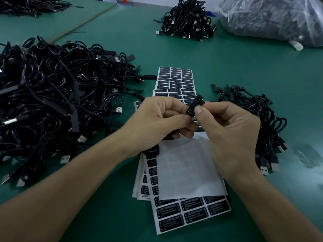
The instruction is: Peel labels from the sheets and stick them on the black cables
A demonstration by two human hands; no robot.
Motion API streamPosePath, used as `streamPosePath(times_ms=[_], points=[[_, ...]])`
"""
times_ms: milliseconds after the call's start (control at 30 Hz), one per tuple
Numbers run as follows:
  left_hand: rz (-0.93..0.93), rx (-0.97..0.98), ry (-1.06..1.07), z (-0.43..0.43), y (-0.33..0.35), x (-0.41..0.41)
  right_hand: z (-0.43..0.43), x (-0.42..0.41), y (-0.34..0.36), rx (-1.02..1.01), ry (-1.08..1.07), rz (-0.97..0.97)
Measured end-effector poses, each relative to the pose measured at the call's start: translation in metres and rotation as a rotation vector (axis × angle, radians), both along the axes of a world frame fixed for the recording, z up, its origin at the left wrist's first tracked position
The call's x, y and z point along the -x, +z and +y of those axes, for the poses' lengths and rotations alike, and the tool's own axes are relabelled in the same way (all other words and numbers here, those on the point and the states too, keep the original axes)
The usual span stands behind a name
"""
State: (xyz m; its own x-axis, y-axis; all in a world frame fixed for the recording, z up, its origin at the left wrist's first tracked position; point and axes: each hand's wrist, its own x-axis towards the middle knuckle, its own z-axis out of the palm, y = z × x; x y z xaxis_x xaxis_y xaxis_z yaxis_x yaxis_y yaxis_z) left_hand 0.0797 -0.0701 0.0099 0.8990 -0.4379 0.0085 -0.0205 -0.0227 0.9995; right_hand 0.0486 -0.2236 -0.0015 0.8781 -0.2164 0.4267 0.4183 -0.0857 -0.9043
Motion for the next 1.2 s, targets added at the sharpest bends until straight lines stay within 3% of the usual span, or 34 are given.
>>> streamPosePath(times_ms=[700, 867, 1200], points=[[-0.093, 0.017, 0.118, -0.005, -0.006, 0.003, 0.002, 0.004, -0.004, 0.089, -0.089, 0.021], [-0.083, 0.049, 0.133, -0.004, -0.008, 0.001, -0.003, 0.001, -0.003, -0.038, -0.099, 0.033], [-0.158, 0.016, 0.086, -0.004, -0.011, 0.001, -0.002, -0.003, -0.005, -0.06, 0.036, 0.087]])
